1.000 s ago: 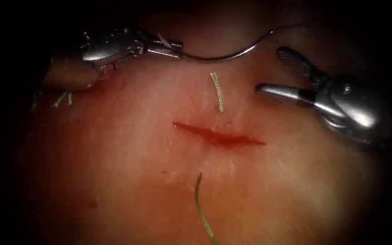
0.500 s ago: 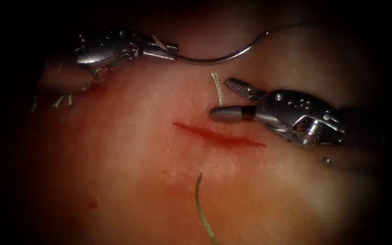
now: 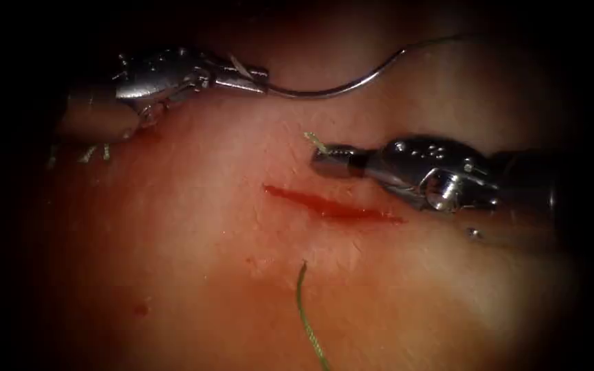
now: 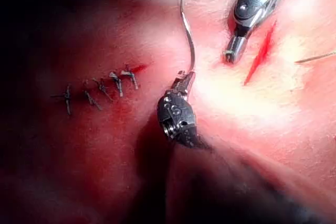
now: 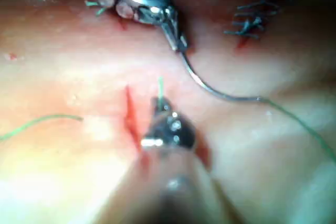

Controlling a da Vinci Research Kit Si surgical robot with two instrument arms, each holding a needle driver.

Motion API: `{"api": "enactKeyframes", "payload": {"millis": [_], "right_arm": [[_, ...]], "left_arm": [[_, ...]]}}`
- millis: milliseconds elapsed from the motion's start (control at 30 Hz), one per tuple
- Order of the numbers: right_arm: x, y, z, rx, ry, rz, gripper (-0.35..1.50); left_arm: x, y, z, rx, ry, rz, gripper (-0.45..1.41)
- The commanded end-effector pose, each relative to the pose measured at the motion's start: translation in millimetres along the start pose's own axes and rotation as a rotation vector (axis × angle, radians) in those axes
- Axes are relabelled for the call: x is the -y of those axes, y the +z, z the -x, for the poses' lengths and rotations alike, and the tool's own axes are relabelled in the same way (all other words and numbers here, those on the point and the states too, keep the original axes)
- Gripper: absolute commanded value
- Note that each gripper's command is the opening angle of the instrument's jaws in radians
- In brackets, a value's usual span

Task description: Wound Closure

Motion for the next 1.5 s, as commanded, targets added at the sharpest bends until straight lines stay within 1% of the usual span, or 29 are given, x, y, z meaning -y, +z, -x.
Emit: {"api": "enactKeyframes", "payload": {"millis": [33,267,433,667,1067,1233,1500], "right_arm": [[-0.1,0.1,-1.1,-0.015,0.009,0.011,-0.35],[-0.9,-1.3,-3.0,-0.057,0.034,0.027,-0.35],[-1.7,-2.6,-5.0,-0.083,0.038,0.039,-0.35],[-2.2,-3.2,-6.6,-0.102,0.04,0.042,-0.35],[-2.1,-3.5,-7.9,-0.125,0.048,0.041,-0.35],[-2.4,-4.3,-9.3,-0.149,0.054,0.04,-0.35],[-2.3,-4.1,-9.7,-0.158,0.047,0.043,-0.35]], "left_arm": [[0.5,0.5,0.2,-0.001,0.002,0.001,-0.45],[0.5,0.5,0.3,-0.001,0.002,0.001,-0.45],[0.5,0.5,0.3,-0.001,0.002,0.001,-0.45],[0.5,0.5,0.3,-0.001,0.002,0.001,-0.45],[0.5,0.5,0.3,-0.004,0.002,-0.003,-0.45],[0.5,0.5,0.3,-0.004,0.002,-0.003,-0.45],[0.6,0.4,0.3,-0.004,0.002,-0.005,-0.45]]}}
